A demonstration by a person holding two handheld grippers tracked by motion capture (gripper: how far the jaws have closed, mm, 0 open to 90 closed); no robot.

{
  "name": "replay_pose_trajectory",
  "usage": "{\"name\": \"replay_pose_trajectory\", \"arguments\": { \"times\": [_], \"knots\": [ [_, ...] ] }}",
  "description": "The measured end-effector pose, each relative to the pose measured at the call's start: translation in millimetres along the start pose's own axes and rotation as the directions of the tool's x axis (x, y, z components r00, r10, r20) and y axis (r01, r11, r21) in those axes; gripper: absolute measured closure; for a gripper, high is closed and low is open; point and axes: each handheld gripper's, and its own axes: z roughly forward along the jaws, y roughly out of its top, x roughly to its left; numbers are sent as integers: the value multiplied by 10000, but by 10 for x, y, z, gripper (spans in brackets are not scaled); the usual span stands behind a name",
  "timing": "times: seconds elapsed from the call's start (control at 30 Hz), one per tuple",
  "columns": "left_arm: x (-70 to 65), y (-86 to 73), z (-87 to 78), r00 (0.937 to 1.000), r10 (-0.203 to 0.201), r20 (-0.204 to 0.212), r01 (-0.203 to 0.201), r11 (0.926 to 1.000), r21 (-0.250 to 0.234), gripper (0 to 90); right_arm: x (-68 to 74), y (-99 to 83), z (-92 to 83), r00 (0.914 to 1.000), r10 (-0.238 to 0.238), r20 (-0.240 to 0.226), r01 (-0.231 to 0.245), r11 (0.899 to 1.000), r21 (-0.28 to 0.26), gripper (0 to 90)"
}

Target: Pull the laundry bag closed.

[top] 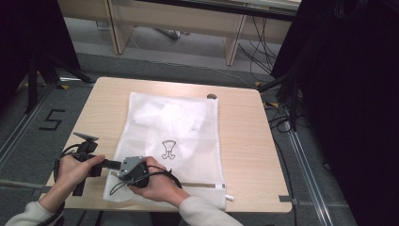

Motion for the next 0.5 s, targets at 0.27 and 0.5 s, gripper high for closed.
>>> {"name": "replay_pose_trajectory", "arguments": {
  "times": [0.27,0.5],
  "knots": [
    [-11,-3,0,9993,267,-253,-269,9996,-108,862,2,-48,-24,10000,-35,35,35,9999,100,826],
    [-23,-6,-5,9988,300,-375,-305,9995,-128,862,-8,-59,-50,10000,-15,32,14,9999,139,826]
  ]
}}
